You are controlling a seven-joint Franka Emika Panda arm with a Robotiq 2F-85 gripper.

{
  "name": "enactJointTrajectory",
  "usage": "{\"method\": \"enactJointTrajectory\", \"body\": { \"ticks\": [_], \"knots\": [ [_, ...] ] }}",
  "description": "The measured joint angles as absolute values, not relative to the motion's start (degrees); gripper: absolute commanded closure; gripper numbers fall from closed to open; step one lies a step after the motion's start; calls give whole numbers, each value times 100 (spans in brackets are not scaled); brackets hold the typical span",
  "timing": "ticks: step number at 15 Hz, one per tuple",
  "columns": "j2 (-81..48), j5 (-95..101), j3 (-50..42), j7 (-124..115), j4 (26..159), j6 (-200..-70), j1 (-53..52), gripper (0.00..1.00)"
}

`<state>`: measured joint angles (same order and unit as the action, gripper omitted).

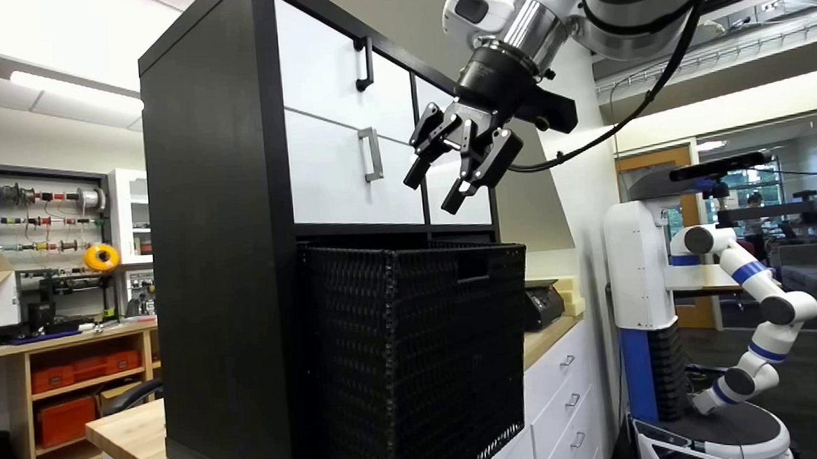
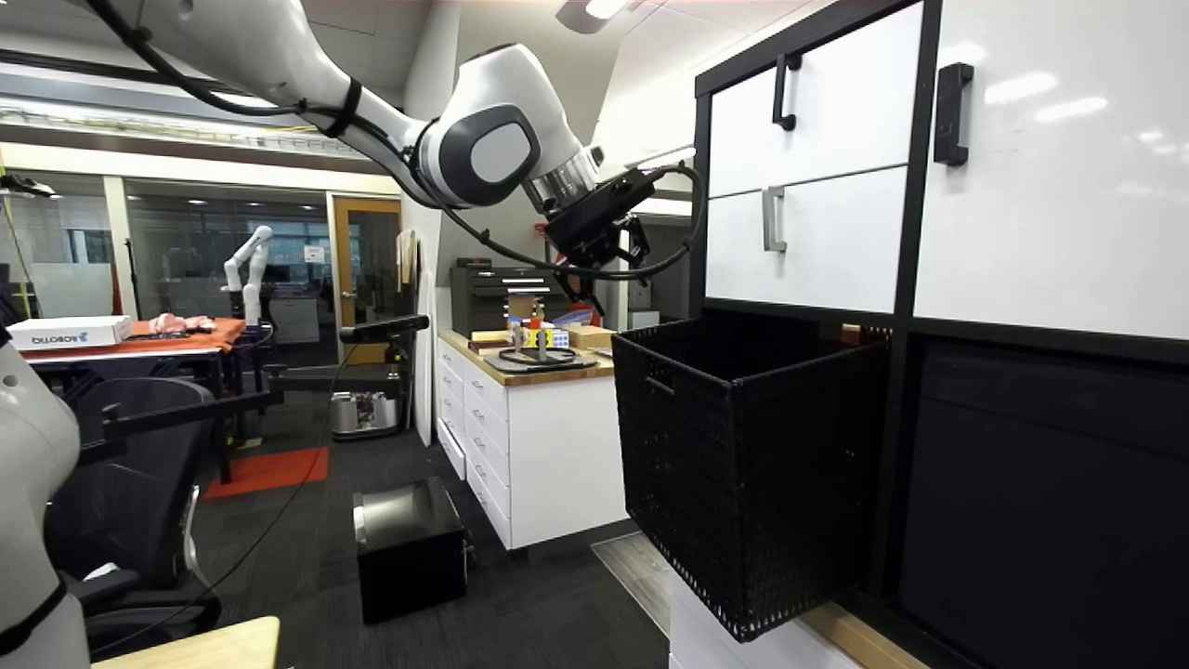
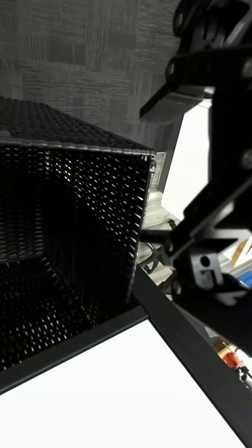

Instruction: Pull out the black storage bin from underneath the cabinet

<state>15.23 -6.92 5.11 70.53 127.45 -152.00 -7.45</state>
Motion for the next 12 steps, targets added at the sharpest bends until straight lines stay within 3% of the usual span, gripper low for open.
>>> {"method": "enactJointTrajectory", "body": {
  "ticks": [12],
  "knots": [
    [1310, 798, 472, 3361, 11530, -12677, -351, 0]
  ]
}}
